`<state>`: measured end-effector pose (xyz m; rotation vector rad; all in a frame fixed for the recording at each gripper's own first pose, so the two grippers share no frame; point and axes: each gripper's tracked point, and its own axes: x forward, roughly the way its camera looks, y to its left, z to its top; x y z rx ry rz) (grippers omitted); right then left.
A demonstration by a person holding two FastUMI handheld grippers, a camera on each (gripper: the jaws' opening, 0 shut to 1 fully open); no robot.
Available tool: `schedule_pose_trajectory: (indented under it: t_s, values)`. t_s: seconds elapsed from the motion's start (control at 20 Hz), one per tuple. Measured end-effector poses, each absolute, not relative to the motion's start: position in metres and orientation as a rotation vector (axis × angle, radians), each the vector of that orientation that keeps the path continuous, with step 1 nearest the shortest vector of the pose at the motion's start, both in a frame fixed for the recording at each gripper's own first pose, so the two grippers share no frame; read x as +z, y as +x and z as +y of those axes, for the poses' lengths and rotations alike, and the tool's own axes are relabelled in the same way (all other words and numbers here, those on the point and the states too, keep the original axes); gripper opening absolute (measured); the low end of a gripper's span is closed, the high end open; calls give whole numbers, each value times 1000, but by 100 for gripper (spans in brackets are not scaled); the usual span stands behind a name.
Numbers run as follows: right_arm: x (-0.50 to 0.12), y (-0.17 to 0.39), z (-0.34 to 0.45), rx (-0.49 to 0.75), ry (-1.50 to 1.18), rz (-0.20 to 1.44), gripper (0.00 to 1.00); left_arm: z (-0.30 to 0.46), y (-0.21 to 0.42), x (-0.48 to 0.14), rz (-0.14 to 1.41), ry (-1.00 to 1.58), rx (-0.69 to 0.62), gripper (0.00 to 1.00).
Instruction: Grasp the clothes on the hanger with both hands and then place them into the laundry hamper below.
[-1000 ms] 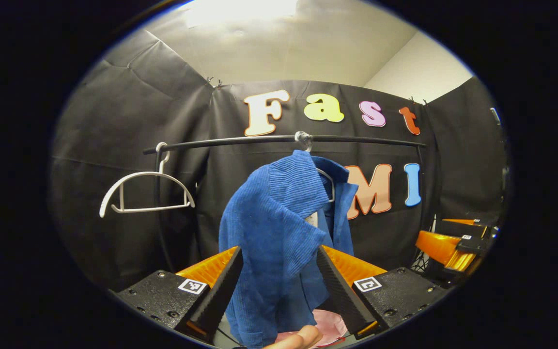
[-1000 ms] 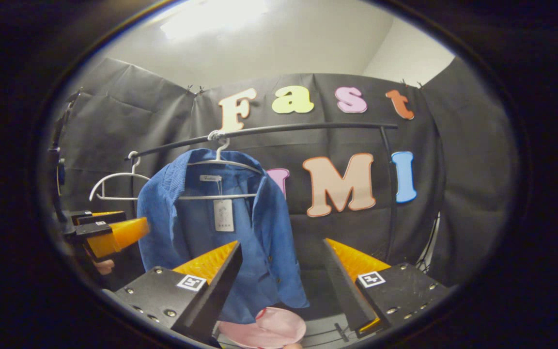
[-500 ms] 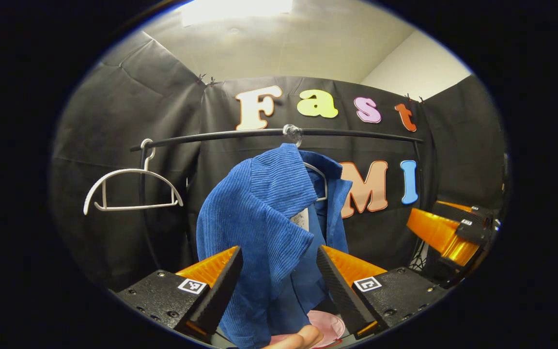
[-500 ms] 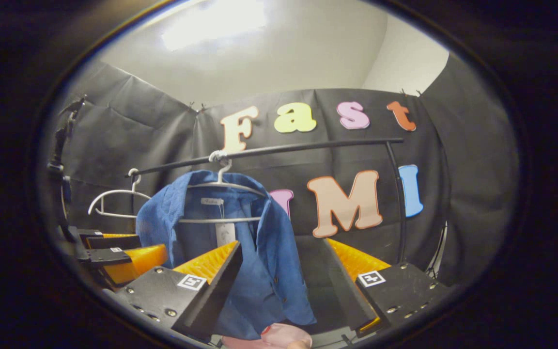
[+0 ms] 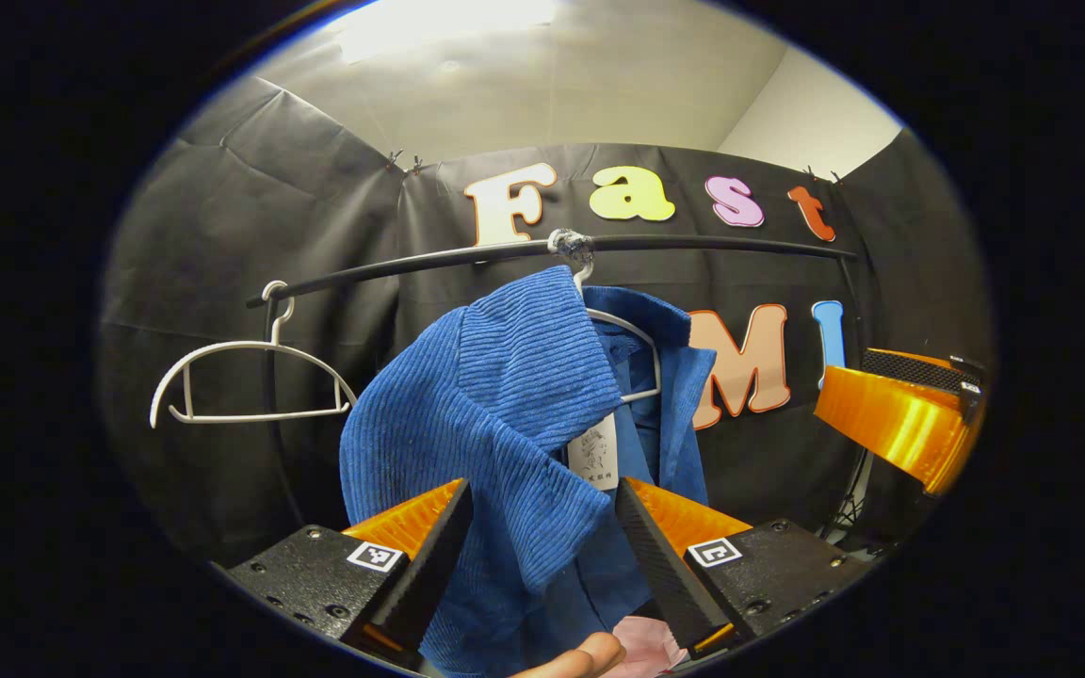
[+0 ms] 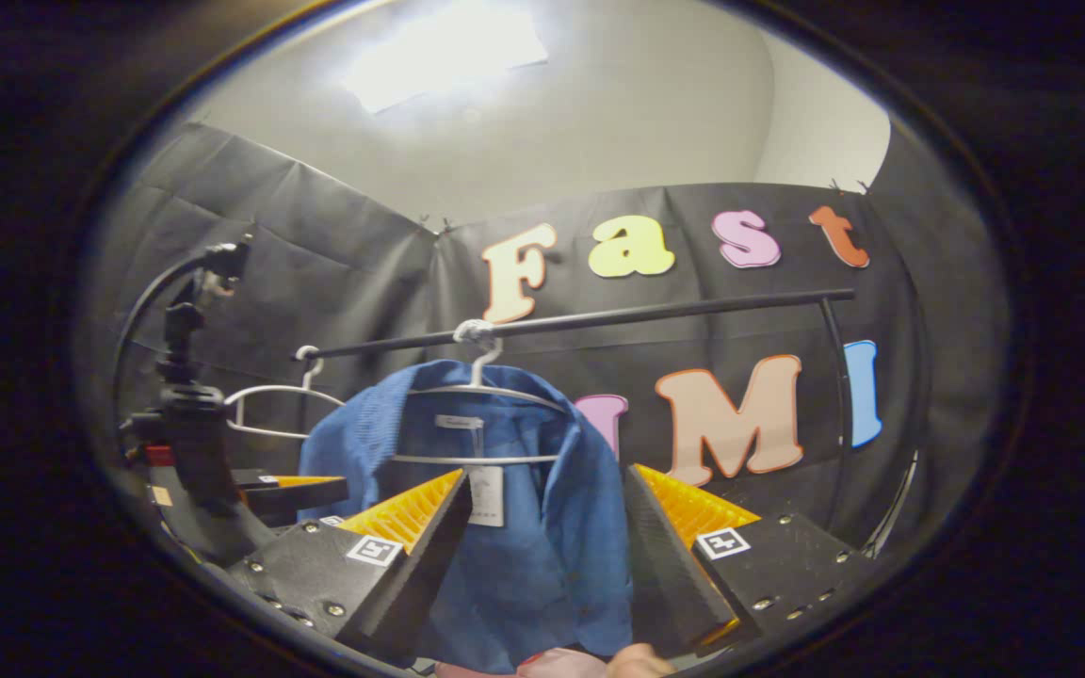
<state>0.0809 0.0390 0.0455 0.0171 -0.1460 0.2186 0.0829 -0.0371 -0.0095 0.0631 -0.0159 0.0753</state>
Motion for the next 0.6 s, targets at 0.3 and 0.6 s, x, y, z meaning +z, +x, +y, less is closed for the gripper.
schedule_pose_trajectory:
  t_s: [0.3,0.6]
  values:
    - [5,139,46,206,-33,-31,98,-27,112,-15,-35,86,98,81]
    - [-41,204,43,136,-54,87,98,-17,117,-27,-25,38,35,8]
